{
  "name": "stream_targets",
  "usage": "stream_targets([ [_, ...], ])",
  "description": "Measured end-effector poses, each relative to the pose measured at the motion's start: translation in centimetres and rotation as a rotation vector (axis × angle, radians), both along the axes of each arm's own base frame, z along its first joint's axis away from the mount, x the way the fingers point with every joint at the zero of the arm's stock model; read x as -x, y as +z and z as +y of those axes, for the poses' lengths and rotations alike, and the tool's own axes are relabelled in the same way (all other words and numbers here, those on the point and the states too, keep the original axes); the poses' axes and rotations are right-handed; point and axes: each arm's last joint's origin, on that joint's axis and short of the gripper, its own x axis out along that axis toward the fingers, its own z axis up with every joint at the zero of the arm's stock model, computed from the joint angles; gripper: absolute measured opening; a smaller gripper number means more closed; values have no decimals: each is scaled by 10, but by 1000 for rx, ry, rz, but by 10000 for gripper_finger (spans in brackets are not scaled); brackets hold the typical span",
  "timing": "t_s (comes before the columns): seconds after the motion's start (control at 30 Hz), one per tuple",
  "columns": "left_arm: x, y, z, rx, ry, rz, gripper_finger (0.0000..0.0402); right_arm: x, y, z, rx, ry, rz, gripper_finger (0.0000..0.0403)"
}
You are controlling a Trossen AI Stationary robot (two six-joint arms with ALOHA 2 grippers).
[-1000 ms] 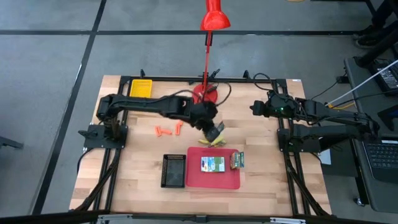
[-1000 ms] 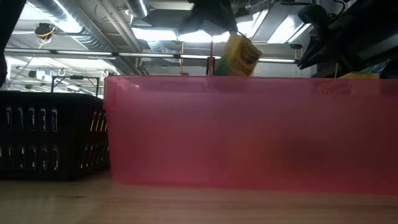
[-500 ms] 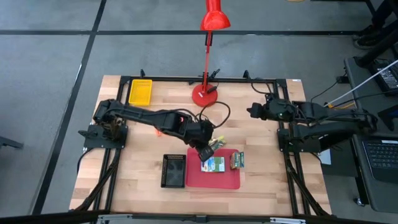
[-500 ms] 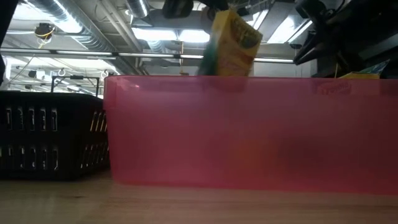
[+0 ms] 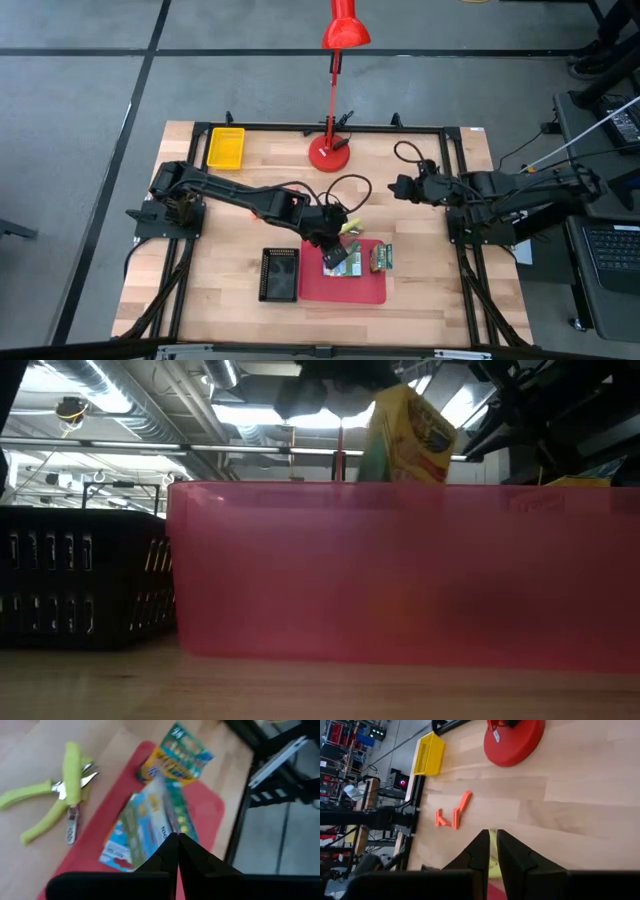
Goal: Pick & Place School Supplies
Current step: Put the yellow crayon box into the red bin, then put the orange eraser into the black bin
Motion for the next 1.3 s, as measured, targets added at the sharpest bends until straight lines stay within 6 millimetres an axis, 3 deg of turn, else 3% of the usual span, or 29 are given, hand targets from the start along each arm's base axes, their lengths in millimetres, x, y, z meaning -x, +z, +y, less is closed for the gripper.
stream_targets([
  [0.23,-1,-1,5,-41,8,-13,21,-1,-1,10,-2,-17,-17,41],
  [0.57,-11,7,14,-62,-49,-136,155,-4,-5,17,-12,-19,-10,41],
  [0.7,-9,6,19,-82,-33,-112,189,-4,-5,19,-12,-7,-9,41],
  [1.13,8,-8,27,-221,73,122,191,-5,-6,25,-16,23,-11,41],
  [1.3,21,0,43,-271,146,177,191,-16,-7,29,-27,68,-34,41],
])
